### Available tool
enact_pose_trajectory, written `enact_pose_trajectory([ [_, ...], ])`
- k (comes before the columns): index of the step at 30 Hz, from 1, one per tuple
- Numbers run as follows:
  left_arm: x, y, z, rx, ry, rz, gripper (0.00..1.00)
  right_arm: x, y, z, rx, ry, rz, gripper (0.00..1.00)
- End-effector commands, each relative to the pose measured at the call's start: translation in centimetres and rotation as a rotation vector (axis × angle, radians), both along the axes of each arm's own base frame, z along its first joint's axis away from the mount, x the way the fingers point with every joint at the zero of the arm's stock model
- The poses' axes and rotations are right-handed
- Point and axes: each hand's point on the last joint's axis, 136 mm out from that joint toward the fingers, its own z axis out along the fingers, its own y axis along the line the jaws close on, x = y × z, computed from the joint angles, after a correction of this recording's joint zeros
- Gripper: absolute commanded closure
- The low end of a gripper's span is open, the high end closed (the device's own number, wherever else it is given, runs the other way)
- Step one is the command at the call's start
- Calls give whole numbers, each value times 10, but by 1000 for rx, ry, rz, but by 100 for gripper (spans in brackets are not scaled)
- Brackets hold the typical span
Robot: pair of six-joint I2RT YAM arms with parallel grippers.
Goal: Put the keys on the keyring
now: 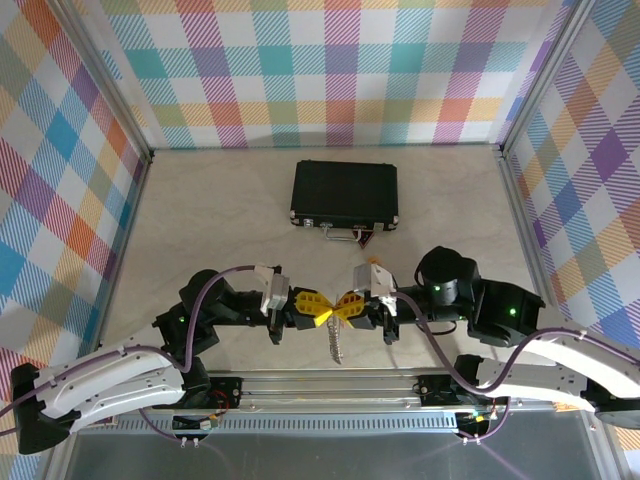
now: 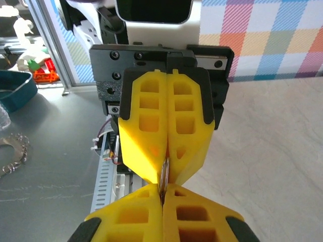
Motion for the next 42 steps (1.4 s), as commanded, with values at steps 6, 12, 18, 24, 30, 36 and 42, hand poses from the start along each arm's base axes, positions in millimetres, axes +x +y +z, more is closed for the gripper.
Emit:
enact_pose_trajectory([
  [6, 29, 14, -32, 252, -78, 208, 91, 6, 8, -18, -174, -23, 10, 100],
  [12, 27, 13, -33, 255, -77, 191, 100, 6, 14, -23, -213, -20, 28, 100],
  [18, 8, 12, -5, 104, -66, 97, 100, 2, 15, -12, -135, -12, 36, 95],
  [24, -15, 9, 25, -57, -45, -52, 100, -10, 10, 8, 6, 2, 70, 89],
  [30, -16, 2, 29, -131, -7, -101, 100, -15, 10, 11, 28, 18, 93, 86],
  [36, -14, 5, 35, -169, -6, -84, 100, -18, 2, 17, 66, 14, 90, 82],
  [42, -12, 7, 37, -168, -10, -63, 100, -19, -7, 24, 105, -2, 75, 78],
])
